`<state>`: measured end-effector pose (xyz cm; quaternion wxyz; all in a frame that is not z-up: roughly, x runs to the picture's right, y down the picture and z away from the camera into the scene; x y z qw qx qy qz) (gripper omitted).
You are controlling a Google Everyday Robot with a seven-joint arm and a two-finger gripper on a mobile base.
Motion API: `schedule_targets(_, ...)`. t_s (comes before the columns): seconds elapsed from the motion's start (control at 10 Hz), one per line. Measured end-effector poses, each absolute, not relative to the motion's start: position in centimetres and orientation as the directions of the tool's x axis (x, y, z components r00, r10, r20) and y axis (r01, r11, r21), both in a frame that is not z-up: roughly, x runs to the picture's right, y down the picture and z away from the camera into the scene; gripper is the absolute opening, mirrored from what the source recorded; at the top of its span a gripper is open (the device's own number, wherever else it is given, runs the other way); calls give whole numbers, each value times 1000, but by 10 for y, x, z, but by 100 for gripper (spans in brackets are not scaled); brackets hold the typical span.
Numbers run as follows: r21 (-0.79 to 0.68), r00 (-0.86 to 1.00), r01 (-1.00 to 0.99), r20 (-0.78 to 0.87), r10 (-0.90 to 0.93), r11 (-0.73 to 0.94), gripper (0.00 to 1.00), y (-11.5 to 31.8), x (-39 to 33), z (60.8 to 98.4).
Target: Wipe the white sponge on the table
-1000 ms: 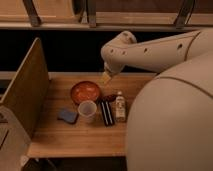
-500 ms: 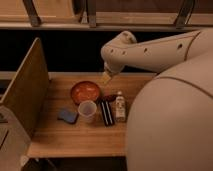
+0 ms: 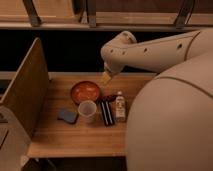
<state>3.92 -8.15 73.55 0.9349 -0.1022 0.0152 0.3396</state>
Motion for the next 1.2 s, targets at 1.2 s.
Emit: schedule_targets(1.2, -580, 954, -118, 160, 255, 806, 80, 48, -172, 712)
